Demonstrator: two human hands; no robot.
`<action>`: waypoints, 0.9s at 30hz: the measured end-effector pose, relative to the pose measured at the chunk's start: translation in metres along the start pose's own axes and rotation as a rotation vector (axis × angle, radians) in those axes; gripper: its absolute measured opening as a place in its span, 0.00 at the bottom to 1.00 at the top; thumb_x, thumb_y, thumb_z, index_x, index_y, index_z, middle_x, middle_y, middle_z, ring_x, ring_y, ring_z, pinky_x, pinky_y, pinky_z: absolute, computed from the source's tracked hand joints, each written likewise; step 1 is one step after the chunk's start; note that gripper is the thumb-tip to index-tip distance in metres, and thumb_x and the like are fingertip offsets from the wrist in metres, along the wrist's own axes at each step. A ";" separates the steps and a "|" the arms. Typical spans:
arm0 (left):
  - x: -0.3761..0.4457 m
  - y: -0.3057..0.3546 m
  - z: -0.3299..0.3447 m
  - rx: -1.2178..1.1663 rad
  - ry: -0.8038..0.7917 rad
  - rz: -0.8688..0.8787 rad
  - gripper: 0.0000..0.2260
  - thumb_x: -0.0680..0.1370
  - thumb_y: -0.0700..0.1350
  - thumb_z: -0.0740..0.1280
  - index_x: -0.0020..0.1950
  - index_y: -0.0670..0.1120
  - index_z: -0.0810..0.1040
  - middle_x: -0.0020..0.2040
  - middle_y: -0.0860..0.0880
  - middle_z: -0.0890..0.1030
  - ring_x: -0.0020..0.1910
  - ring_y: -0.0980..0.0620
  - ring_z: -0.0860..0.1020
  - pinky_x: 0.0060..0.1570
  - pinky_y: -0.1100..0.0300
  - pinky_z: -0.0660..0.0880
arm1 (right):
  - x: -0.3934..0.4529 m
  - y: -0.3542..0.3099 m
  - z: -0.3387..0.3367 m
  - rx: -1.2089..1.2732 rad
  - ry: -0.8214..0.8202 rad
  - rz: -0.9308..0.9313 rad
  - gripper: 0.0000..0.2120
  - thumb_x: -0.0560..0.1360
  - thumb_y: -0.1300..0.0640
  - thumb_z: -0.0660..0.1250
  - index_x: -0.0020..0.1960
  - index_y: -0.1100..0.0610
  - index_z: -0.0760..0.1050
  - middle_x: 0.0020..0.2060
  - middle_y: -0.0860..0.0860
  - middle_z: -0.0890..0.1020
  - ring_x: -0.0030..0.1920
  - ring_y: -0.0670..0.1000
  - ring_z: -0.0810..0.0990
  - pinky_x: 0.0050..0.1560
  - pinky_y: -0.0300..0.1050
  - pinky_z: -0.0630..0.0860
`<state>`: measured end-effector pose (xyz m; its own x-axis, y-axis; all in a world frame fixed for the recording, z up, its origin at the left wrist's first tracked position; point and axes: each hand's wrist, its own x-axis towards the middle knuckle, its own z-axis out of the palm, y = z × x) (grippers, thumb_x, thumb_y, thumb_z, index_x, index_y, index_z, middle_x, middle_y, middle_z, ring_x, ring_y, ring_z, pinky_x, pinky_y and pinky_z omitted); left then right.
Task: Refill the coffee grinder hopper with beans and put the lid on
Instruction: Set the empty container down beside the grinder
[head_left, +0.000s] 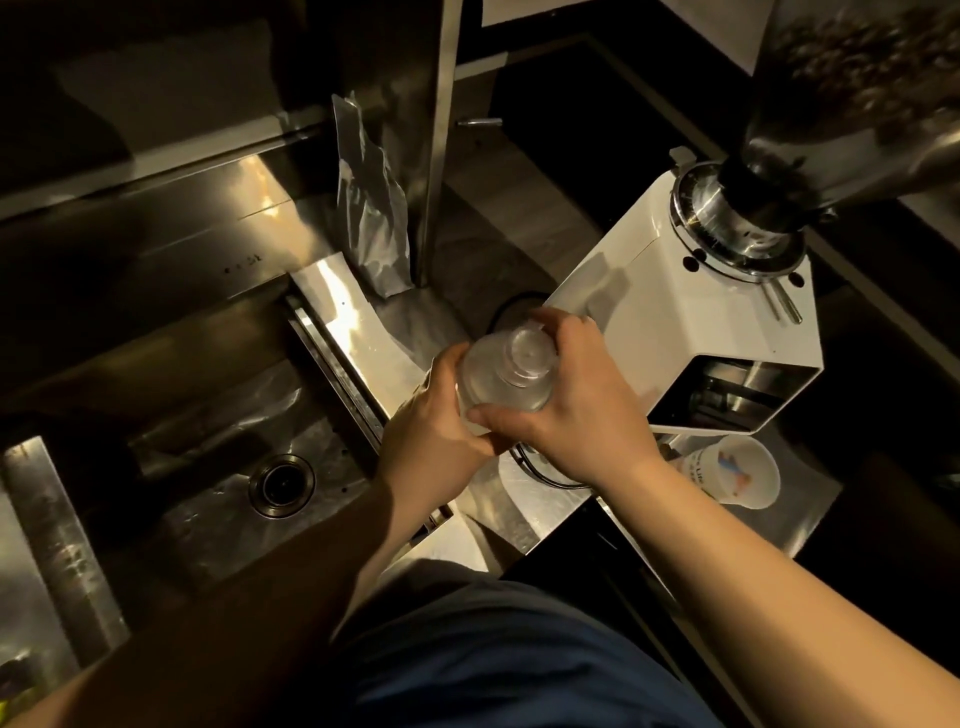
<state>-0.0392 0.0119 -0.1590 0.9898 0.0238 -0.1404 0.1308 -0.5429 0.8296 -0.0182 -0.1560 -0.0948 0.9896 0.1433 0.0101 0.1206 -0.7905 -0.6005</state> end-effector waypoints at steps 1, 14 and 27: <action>0.001 0.000 0.000 0.007 0.007 0.007 0.41 0.68 0.58 0.81 0.75 0.63 0.63 0.61 0.52 0.86 0.56 0.45 0.86 0.54 0.46 0.83 | 0.001 -0.001 0.000 0.003 -0.013 0.008 0.53 0.61 0.26 0.77 0.78 0.49 0.65 0.67 0.47 0.74 0.67 0.49 0.75 0.64 0.50 0.77; -0.001 0.001 -0.001 0.093 0.003 0.051 0.42 0.68 0.59 0.80 0.76 0.63 0.61 0.60 0.51 0.86 0.56 0.44 0.86 0.55 0.46 0.83 | -0.002 -0.002 -0.007 0.050 -0.052 -0.037 0.54 0.66 0.33 0.80 0.84 0.49 0.59 0.75 0.49 0.75 0.74 0.52 0.75 0.71 0.57 0.77; 0.000 0.000 -0.005 0.097 -0.056 0.010 0.42 0.72 0.55 0.81 0.78 0.63 0.58 0.65 0.50 0.85 0.62 0.43 0.84 0.62 0.42 0.82 | -0.001 -0.018 -0.012 0.021 -0.076 -0.039 0.55 0.69 0.41 0.84 0.86 0.50 0.56 0.77 0.50 0.76 0.76 0.55 0.75 0.73 0.56 0.76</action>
<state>-0.0393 0.0163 -0.1565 0.9860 -0.0271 -0.1648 0.1125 -0.6216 0.7752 -0.0200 -0.1493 -0.0746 0.9754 0.2189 -0.0264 0.1562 -0.7708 -0.6177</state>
